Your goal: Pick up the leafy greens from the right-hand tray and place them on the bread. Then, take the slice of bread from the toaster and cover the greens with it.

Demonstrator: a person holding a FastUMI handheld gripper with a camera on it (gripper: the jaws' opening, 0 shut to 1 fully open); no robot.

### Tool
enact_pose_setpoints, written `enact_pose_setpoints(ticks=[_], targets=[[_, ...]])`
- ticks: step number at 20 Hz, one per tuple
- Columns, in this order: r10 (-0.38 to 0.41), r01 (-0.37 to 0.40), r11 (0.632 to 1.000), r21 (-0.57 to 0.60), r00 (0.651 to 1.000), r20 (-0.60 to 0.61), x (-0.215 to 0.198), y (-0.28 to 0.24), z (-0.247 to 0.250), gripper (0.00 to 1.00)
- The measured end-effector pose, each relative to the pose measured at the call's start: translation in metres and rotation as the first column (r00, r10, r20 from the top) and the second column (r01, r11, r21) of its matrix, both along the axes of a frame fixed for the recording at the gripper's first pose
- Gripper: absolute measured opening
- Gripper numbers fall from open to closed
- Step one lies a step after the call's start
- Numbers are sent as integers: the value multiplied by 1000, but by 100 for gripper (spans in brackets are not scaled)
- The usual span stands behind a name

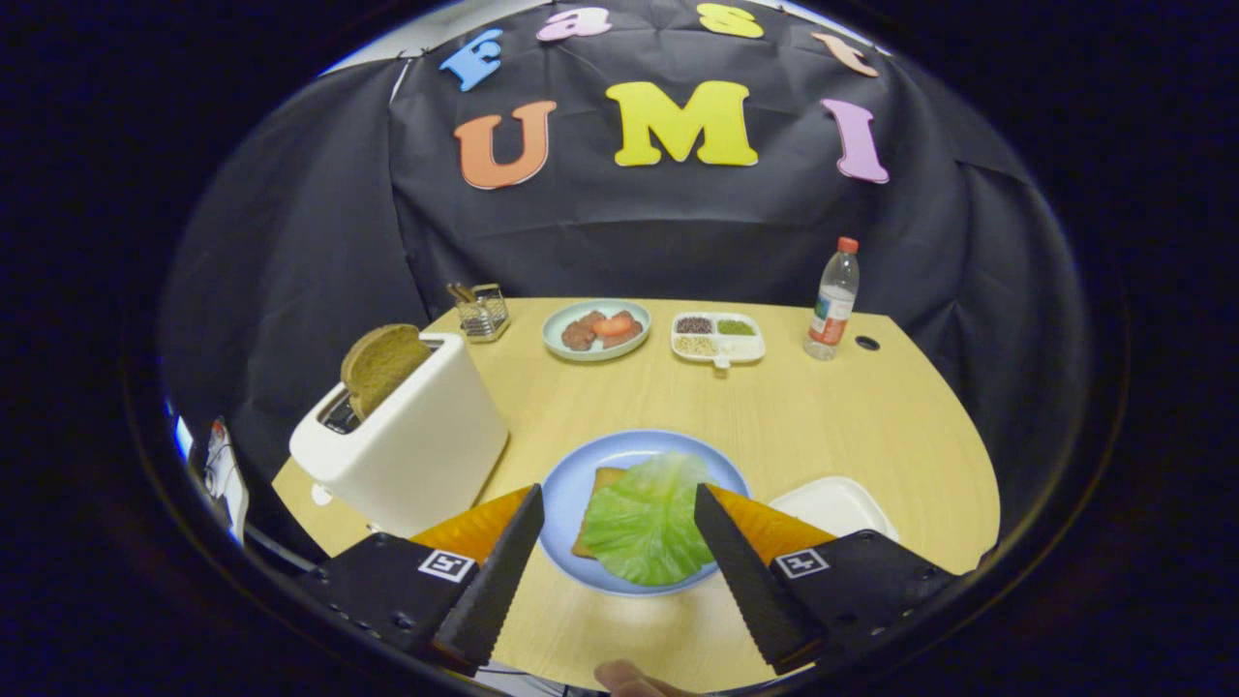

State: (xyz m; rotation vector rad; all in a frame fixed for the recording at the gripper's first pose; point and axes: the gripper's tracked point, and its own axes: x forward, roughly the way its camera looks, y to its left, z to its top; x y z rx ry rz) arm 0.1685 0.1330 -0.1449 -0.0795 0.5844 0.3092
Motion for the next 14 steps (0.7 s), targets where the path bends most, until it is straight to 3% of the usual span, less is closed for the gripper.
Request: enact_pose_setpoints(ticks=[7, 11, 14], targets=[[65, -67, 998, 14, 995, 81, -10, 72, 67, 96], [109, -112, 993, 35, 991, 76, -9, 127, 78, 96], [100, -102, 994, 28, 992, 80, 6, 160, 72, 96]])
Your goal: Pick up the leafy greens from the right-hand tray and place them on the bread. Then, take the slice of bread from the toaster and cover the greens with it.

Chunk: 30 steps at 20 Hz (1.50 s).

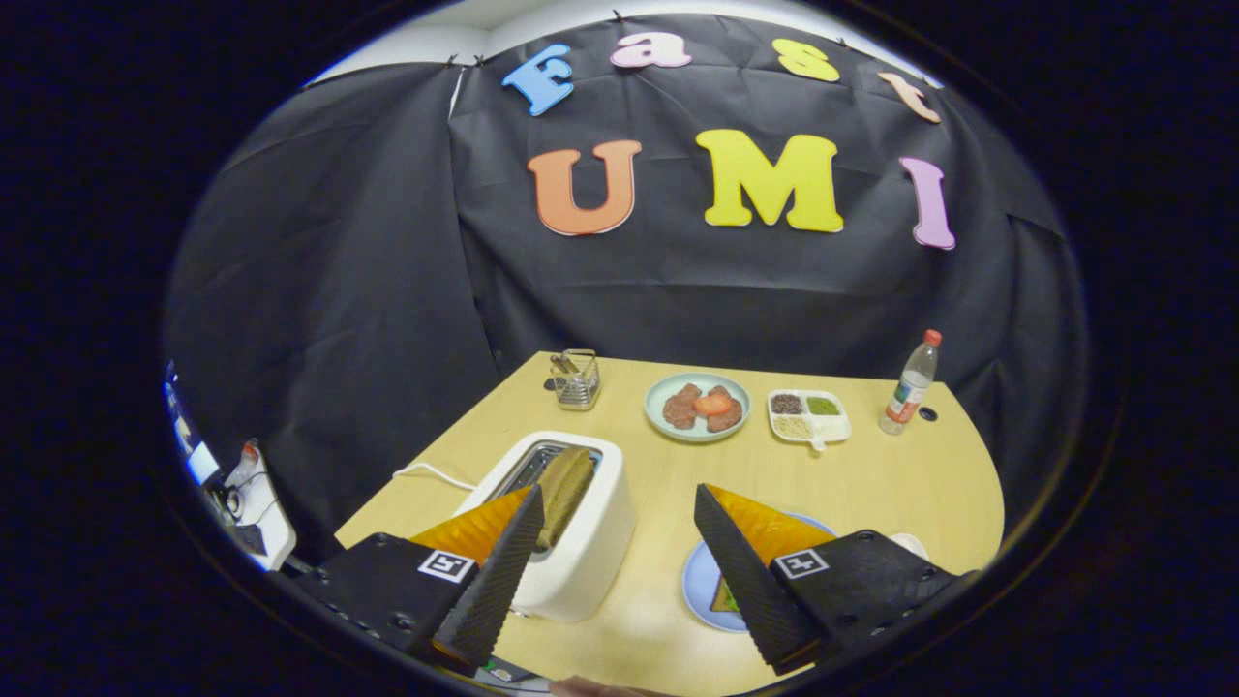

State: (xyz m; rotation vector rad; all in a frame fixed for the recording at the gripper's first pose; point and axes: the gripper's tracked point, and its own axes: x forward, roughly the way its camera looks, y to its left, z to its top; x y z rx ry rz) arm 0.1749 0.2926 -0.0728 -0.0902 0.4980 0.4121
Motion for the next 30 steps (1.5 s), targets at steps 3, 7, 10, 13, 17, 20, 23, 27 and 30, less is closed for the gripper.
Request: enact_pose_setpoints(ticks=[3, 7, 10, 13, 17, 20, 23, 27, 30], targets=[[-27, 26, 999, -25, 998, -49, 19, 25, -20, 96], [-66, 62, 996, -69, 996, -61, 44, 45, -35, 90], [-92, 84, 993, -86, 991, -100, 51, 55, -50, 70], [-121, 108, 989, -99, 983, -141, 53, 61, -67, 48], [-114, 94, 988, -123, 978, -172, 48, 69, -70, 17], [-94, 76, 988, -132, 986, -135, 42, 71, -58, 12], [-87, 77, 991, -114, 993, -85, 38, 72, -34, 12], [-75, 71, 995, -75, 996, -54, 25, 67, 2, 12], [-53, 51, 997, -55, 998, -22, 14, 58, 27, 12]])
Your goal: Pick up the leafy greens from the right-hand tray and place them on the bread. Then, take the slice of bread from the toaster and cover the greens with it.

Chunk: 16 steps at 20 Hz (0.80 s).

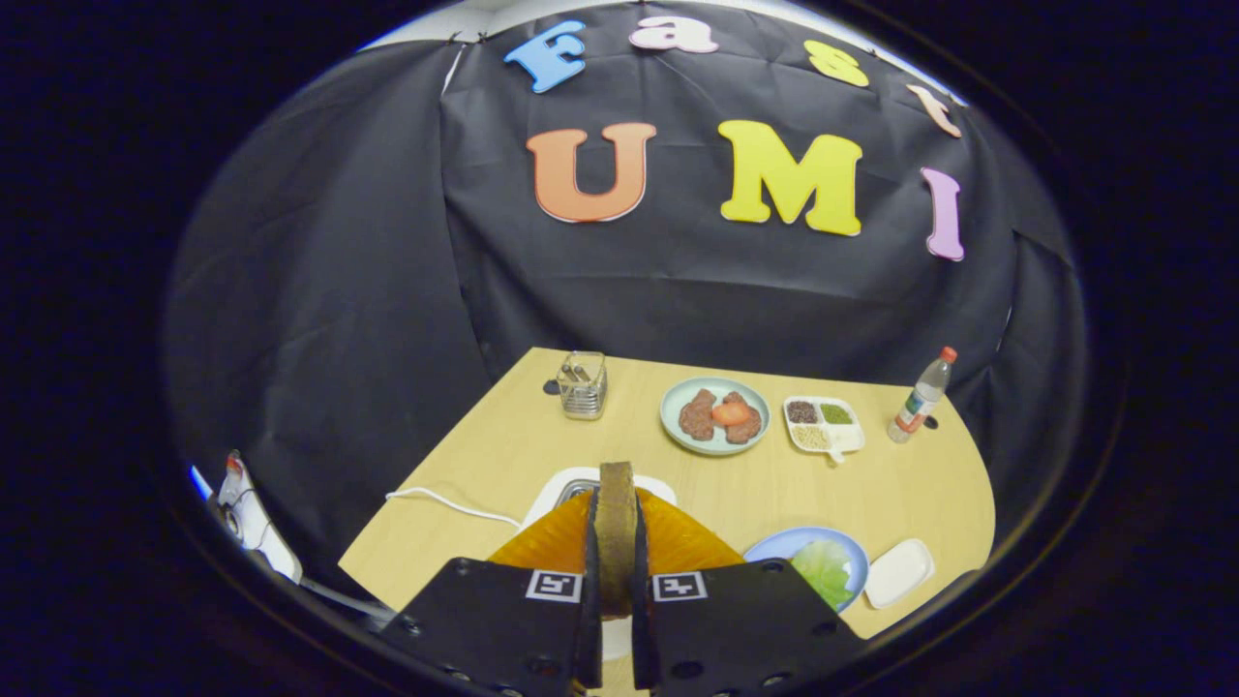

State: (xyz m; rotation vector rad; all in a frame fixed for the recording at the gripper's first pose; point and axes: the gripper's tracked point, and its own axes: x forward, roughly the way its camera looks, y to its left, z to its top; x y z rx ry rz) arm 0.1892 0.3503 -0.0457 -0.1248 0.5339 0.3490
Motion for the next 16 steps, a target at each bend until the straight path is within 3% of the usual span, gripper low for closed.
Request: enact_pose_setpoints(ticks=[3, 9, 16], targets=[[3, -4, 999, 32, 999, 37, -12, -17, 26, 12], [-63, 63, 998, -1, 992, 110, -22, -81, 38, 12], [-159, 159, 987, 1, 984, 82, 0, -145, -22, 12]])
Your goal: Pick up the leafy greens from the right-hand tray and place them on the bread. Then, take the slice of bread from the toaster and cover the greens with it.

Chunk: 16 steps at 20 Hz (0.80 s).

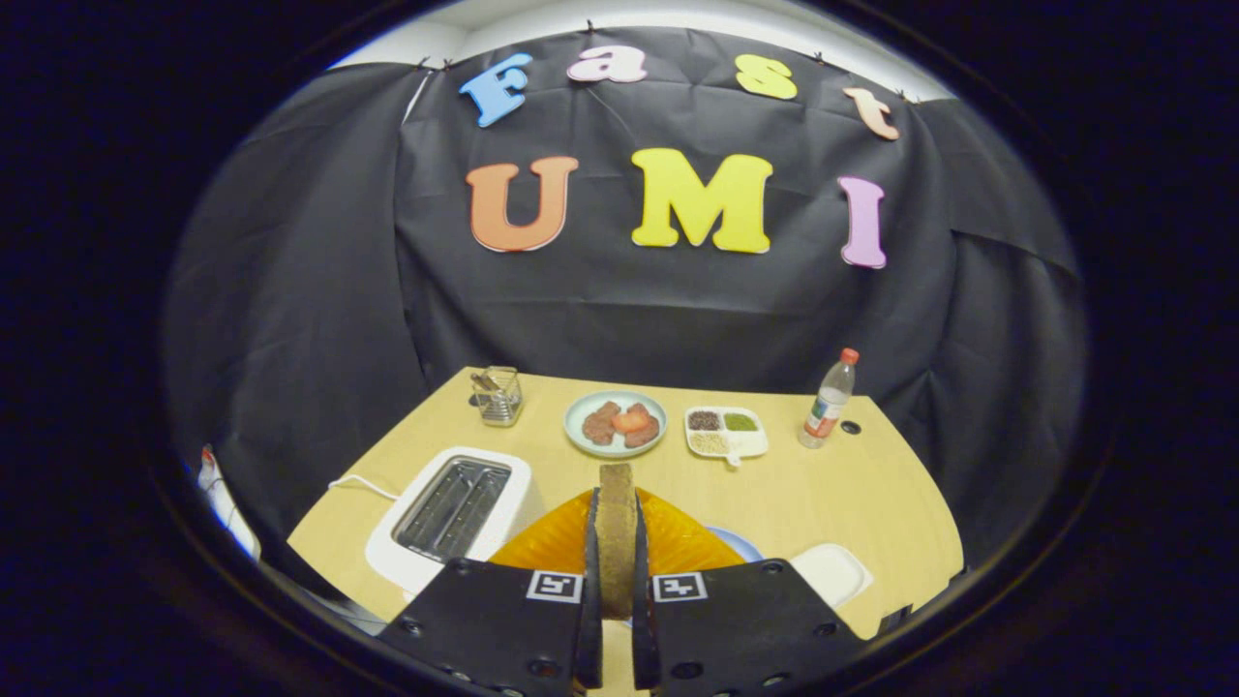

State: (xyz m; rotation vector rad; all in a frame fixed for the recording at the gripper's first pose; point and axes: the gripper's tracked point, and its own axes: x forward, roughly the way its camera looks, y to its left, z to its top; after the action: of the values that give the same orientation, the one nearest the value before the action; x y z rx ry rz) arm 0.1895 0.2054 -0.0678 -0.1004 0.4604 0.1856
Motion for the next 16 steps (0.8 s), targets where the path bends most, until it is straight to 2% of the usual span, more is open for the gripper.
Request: enact_pose_setpoints(ticks=[7, 16], targets=[[-46, 50, 998, 35, 992, -118, 22, -24, -74, 12], [23, -9, 996, 91, 987, -158, 37, -45, -130, 12]])
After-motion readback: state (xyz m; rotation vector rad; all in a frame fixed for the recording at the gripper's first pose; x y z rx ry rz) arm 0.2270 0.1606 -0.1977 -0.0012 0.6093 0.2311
